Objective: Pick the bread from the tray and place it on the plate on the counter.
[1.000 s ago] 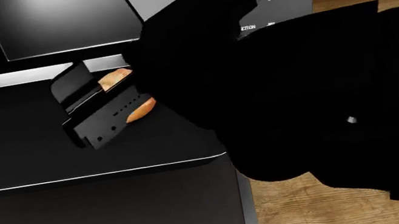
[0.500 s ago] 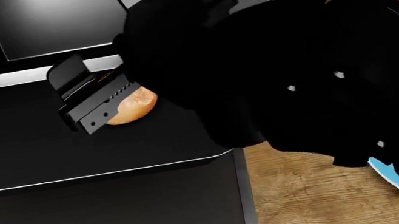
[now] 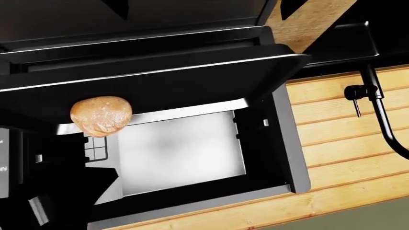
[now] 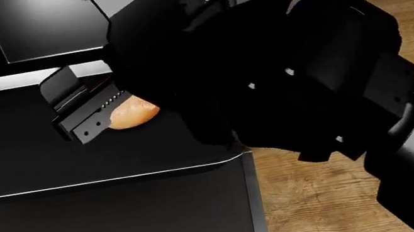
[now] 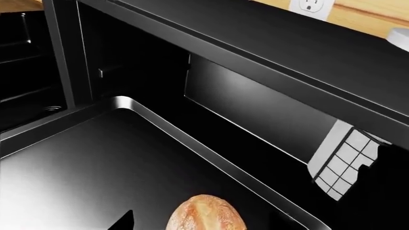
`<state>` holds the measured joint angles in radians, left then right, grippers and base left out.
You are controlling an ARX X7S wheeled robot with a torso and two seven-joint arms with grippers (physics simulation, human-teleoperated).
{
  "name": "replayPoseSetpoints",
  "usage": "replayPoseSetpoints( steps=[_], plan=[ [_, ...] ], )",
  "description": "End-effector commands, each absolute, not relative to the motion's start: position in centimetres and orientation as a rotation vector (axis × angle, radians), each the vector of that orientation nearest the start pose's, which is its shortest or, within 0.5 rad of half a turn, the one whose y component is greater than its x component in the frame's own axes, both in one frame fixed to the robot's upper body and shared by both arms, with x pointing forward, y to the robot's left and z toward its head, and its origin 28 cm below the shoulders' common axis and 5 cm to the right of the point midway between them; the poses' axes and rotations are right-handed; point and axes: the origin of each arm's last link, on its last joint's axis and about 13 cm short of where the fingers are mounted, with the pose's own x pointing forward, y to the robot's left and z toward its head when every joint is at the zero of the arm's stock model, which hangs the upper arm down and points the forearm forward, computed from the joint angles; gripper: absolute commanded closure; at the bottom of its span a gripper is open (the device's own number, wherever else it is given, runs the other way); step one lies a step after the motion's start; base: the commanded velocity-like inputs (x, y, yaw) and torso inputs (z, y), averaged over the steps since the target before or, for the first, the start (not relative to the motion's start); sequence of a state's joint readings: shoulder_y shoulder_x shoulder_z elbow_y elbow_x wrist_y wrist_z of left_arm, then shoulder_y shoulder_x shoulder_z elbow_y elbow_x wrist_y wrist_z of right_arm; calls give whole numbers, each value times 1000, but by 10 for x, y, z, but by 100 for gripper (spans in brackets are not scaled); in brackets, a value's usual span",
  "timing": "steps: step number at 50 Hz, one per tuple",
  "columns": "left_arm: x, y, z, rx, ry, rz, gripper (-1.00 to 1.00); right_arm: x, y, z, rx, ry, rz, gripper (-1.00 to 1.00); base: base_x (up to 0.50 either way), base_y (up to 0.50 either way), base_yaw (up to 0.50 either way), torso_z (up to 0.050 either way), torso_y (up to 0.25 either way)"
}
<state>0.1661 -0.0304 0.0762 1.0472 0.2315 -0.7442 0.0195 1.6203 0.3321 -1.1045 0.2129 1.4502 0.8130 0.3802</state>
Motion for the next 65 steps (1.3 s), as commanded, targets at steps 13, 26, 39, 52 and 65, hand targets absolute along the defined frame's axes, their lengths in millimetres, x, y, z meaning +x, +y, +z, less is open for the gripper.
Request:
replayPoseSetpoints(
  steps=[13,26,39,52,65],
  plan=[
    [134,214,145,177,-151,86,-100,348,-6,306,-306,255,629,-100,0,0,0,0,0],
    [133,212,144,178,-153,78,-100,350,0,299,-344,276,635,-100,0,0,0,0,0],
    [132,211,144,178,-152,68,-100,355,3,289,-344,298,637,-100,0,0,0,0,0],
    [132,211,144,182,-145,65,-100,361,1,283,-339,314,628,-100,0,0,0,0,0],
    [133,211,144,185,-145,65,-100,377,-4,281,-335,335,589,-100,0,0,0,0,0]
  ],
)
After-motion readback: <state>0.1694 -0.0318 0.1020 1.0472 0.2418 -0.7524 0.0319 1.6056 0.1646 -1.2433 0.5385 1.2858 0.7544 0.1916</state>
